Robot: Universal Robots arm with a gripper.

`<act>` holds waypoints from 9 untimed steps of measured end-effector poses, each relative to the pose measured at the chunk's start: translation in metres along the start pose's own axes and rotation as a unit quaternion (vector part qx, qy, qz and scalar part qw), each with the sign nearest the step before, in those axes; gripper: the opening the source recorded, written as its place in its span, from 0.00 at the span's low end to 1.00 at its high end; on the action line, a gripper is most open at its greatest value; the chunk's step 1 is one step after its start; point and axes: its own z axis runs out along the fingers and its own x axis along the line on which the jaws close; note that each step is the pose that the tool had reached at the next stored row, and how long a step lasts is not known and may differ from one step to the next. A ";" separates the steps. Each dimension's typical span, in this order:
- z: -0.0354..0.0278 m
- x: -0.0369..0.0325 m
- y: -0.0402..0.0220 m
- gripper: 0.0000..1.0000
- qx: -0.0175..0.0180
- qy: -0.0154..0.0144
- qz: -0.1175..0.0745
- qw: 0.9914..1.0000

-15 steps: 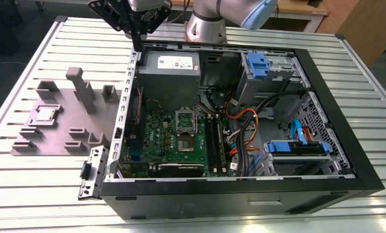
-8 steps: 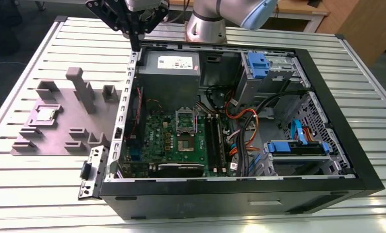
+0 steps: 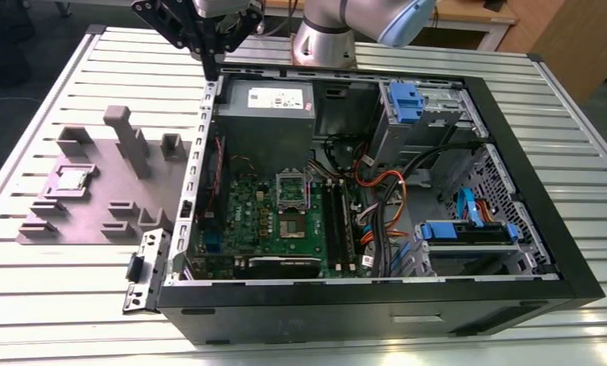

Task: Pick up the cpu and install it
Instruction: 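Reach for the cpu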

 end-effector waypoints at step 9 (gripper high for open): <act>-0.0002 0.0195 -0.0021 0.11 0.000 0.000 0.000 1.000</act>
